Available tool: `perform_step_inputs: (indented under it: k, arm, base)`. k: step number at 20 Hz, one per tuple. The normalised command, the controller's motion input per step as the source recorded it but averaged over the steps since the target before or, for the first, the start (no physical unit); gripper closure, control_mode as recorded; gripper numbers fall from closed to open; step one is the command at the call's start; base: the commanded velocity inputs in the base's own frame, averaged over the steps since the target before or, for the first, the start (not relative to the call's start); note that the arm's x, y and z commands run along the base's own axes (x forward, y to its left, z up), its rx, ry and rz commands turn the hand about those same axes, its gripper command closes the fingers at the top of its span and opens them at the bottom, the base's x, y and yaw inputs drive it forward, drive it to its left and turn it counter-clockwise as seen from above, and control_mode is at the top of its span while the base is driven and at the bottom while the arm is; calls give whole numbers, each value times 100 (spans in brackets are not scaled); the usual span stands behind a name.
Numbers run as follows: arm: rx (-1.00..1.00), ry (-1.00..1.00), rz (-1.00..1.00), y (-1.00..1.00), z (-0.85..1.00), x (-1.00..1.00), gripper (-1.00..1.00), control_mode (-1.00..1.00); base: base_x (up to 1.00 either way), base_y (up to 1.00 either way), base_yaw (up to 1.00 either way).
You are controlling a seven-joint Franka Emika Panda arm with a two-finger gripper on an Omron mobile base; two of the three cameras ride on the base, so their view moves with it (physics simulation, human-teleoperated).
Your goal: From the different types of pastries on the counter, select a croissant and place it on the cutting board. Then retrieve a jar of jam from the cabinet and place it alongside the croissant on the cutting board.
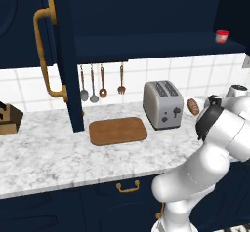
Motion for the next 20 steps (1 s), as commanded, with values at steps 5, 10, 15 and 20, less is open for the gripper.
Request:
perform_step_inputs:
  k: [5,10,15,20]
  arm:
    - [0,1,0,-11,-10,20,-100,-100]
    - [0,0,0,-22,-5,32,-100,-100]
    - [0,1,0,-23,-8,19,-100,-100]
    - [0,3,0,-7,-18,0,-100,-100]
  base:
    - [0,0,0]
    - [0,0,0]
    - [0,0,0]
    - [0,0,0]
